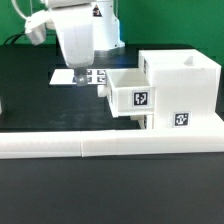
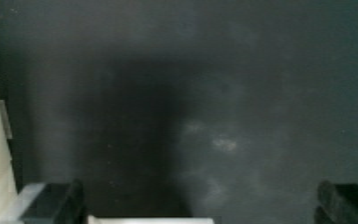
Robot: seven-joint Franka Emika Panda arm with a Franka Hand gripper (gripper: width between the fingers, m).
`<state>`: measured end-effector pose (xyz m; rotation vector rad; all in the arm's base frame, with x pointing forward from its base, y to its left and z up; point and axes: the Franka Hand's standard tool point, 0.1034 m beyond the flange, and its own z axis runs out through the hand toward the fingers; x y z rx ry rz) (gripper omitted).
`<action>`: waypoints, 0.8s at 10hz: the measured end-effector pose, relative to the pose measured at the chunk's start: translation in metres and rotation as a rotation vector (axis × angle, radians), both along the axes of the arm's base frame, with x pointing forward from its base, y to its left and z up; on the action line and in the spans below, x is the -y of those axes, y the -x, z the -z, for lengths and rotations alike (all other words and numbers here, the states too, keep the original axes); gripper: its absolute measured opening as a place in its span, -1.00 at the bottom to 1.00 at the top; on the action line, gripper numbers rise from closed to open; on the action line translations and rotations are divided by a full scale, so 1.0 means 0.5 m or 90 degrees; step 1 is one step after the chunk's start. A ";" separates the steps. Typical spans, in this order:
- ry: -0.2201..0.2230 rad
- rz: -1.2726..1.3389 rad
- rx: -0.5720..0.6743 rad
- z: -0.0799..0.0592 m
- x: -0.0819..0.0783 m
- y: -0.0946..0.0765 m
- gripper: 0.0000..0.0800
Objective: Assemble drawer
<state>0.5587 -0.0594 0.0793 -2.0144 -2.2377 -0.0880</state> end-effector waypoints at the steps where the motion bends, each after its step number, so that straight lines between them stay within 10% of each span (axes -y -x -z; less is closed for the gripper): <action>1: -0.009 0.012 -0.007 0.010 0.010 -0.007 0.62; 8: -0.018 0.083 -0.038 0.046 -0.094 -0.005 0.62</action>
Offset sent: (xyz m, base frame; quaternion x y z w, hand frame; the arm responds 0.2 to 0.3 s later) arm 0.0126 0.0232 -0.0156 -0.0024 0.0340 0.0300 0.9990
